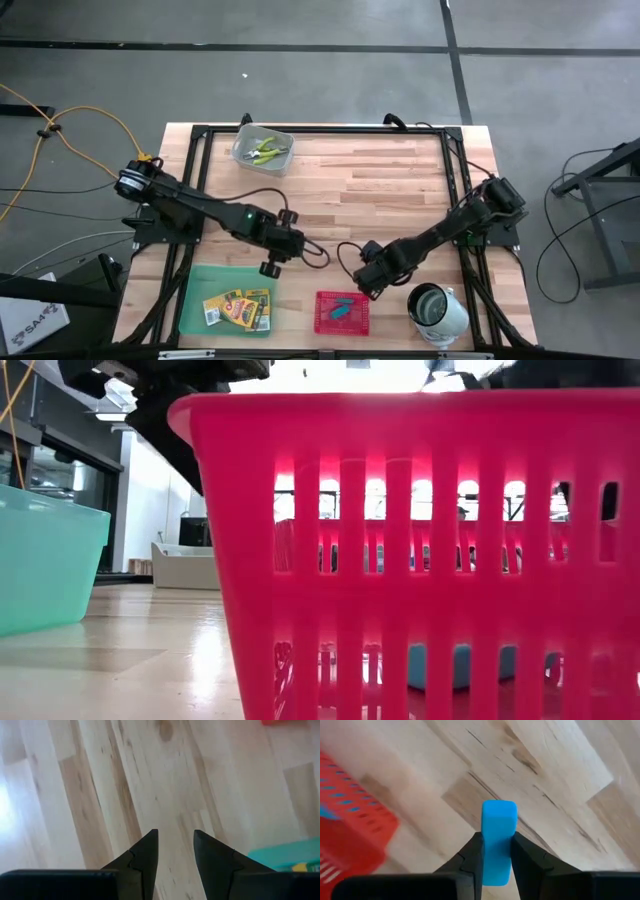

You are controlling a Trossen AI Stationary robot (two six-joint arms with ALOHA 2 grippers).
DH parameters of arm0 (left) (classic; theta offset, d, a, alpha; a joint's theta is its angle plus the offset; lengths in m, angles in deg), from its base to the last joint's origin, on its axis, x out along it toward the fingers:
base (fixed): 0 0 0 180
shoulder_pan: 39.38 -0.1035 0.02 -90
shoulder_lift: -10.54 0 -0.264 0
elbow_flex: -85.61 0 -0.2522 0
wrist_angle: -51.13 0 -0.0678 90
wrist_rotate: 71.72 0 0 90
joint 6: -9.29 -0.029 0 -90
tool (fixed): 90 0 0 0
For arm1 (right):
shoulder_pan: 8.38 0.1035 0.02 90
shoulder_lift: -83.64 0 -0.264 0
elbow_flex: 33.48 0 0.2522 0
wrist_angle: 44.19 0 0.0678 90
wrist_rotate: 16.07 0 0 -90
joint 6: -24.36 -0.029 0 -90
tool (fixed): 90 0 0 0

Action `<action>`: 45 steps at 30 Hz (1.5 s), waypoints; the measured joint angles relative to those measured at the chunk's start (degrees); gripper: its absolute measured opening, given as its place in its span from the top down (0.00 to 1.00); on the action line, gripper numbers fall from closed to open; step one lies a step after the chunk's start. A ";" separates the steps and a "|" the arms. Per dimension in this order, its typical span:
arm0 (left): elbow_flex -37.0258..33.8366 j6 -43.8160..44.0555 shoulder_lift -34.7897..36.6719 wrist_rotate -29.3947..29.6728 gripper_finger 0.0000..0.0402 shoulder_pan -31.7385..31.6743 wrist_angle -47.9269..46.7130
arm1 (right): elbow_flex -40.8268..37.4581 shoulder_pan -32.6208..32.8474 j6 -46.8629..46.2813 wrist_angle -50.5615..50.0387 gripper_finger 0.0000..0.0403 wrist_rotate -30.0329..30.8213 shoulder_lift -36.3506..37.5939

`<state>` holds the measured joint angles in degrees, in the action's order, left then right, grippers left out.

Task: Pick & Place School Supplies
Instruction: Put the blue eraser into the red bin

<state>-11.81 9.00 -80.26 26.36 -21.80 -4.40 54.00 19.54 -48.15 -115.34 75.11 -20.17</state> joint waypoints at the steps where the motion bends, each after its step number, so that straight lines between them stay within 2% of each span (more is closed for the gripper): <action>1: 0.00 0.15 0.00 -0.46 0.71 -0.26 -0.46 | 1.25 -0.24 0.77 -0.94 0.83 0.11 0.00; 7: -1.42 1.09 0.00 -3.58 0.71 -0.62 -0.88 | 8.11 -0.24 3.99 -0.75 0.82 1.68 0.04; 11: -2.87 2.33 0.00 -3.77 0.71 -0.60 -1.10 | 11.31 0.84 5.35 4.74 0.83 1.77 0.07; 18: -3.48 2.97 0.00 -3.77 0.71 -0.38 -1.10 | 11.79 3.45 7.72 21.79 0.82 1.83 -0.74; 26: -3.48 2.97 0.00 -3.76 0.71 -0.43 -1.62 | 11.79 5.21 7.85 27.83 0.82 -0.04 -6.43; 45: -3.48 2.71 0.00 -3.74 0.71 -0.43 -2.19 | 11.75 5.19 13.98 24.77 0.82 0.48 -10.26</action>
<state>-15.29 11.71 -80.26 22.62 -22.23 -6.59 65.75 24.73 -34.18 -90.57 75.59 -30.42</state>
